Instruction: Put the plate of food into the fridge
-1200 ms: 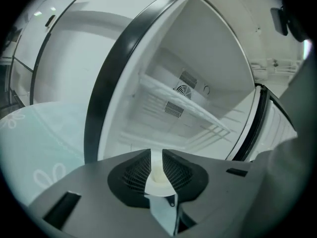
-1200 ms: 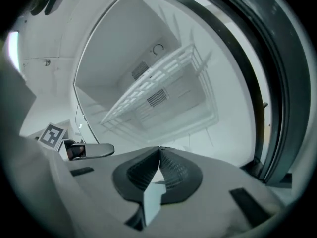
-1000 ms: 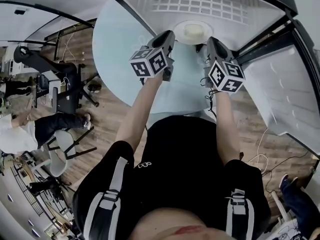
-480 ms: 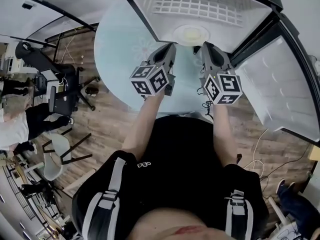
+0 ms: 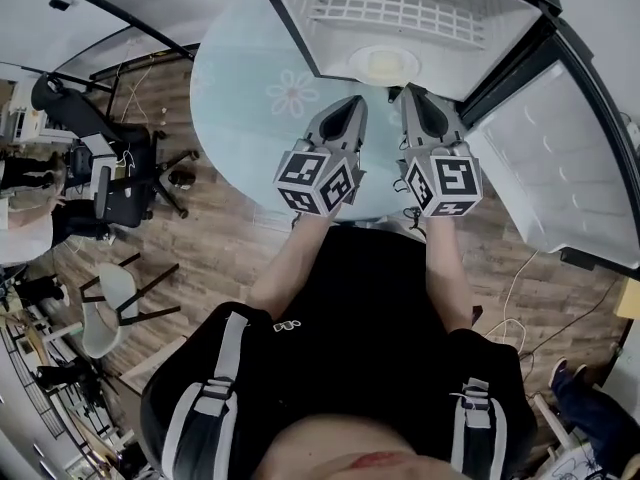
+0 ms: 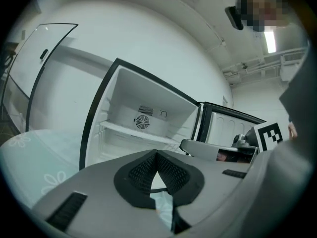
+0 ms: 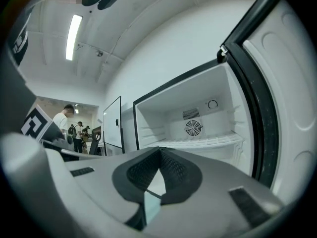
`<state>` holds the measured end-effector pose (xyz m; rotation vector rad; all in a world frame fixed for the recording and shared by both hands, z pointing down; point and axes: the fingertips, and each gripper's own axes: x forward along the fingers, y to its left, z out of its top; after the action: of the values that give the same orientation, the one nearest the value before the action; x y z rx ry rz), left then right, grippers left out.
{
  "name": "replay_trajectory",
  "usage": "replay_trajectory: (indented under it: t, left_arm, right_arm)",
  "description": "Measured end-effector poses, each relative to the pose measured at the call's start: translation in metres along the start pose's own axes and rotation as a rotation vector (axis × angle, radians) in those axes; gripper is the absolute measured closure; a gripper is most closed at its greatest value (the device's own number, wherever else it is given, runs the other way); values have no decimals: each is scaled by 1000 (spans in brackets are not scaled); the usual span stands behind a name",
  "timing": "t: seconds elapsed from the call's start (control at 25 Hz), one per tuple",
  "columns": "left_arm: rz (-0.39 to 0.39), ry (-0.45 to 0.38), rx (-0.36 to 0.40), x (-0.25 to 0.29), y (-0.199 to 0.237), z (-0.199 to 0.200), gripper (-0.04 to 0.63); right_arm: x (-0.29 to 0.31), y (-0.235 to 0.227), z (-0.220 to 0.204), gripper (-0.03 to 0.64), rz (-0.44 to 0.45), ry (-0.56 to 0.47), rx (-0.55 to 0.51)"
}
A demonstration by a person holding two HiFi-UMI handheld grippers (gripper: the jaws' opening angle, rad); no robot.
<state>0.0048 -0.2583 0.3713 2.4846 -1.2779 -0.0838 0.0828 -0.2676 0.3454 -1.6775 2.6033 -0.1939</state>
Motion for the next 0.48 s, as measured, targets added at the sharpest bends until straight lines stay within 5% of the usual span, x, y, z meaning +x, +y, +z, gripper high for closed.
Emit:
replay_trajectory:
  t: [0.2, 0.48]
  left_arm:
    - [0, -24, 116, -3, -18, 5, 595]
    - [24, -48, 120, -10, -20, 9, 595]
  right_arm:
    - [-10, 6, -4, 615, 16, 19, -20]
    - [-15, 18, -9, 615, 73, 31, -34]
